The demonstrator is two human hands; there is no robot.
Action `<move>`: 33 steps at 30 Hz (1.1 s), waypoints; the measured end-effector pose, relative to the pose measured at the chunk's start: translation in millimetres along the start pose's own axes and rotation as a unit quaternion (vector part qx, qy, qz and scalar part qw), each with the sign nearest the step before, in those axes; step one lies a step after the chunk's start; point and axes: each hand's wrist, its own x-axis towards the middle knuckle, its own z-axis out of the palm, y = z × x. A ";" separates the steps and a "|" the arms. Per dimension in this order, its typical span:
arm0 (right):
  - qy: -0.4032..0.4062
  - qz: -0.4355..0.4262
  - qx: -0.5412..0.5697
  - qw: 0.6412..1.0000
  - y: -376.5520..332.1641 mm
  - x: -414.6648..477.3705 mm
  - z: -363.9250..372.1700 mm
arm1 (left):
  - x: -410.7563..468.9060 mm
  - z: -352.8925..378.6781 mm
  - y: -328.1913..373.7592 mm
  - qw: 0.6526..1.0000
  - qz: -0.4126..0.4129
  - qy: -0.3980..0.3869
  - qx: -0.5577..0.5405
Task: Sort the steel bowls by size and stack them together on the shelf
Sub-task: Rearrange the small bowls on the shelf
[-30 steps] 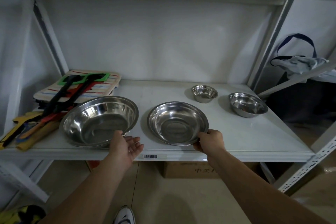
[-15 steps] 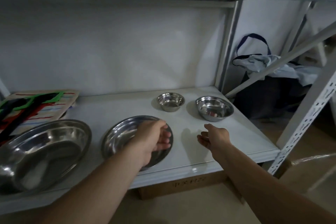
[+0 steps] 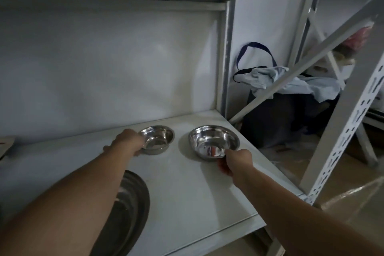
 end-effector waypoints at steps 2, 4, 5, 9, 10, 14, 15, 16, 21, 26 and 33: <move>-0.001 -0.007 -0.017 1.000 -1.8 1.7 -2.7 | 1.9 5.1 -2.5 0.999 -0.014 -0.015 -0.051; -0.006 -0.016 -0.010 1.000 -3.4 -3.6 -5.7 | -1.6 7.0 -4.5 0.996 -0.017 -0.014 -0.085; -0.008 -0.021 -0.005 1.000 -4.2 -8.8 -7.8 | -5.2 5.3 -4.0 0.995 -0.017 0.002 -0.099; -0.047 -0.037 -0.018 0.998 2.7 -54.4 -21.5 | -30.9 -17.0 -6.3 0.986 -0.006 0.062 -0.153; -0.066 -0.041 -0.026 0.997 8.0 -70.2 -24.9 | -39.0 -26.8 -7.2 0.982 -0.005 0.078 -0.172; -0.117 -0.057 -0.052 0.990 35.4 -124.9 -33.7 | -72.5 -64.4 -14.3 0.969 0.002 0.101 -0.226; -0.117 -0.059 -0.053 0.990 41.5 -133.1 -34.2 | -81.2 -71.1 -17.4 0.967 0.007 0.103 -0.233; -0.111 -0.058 -0.054 0.991 46.8 -138.9 -34.5 | -90.1 -77.0 -20.6 0.966 0.007 0.106 -0.237; -0.095 -0.035 -0.053 0.993 60.8 -149.5 -32.4 | -125.0 -94.7 -29.4 0.966 0.002 0.092 -0.240; -0.094 -0.029 -0.045 0.994 67.0 -151.2 -24.7 | -147.7 -95.3 -30.3 0.966 0.016 0.070 -0.248; -0.058 -0.047 -0.045 0.996 71.0 -164.9 -49.1 | -190.5 -47.7 22.1 0.959 0.075 -0.013 -0.273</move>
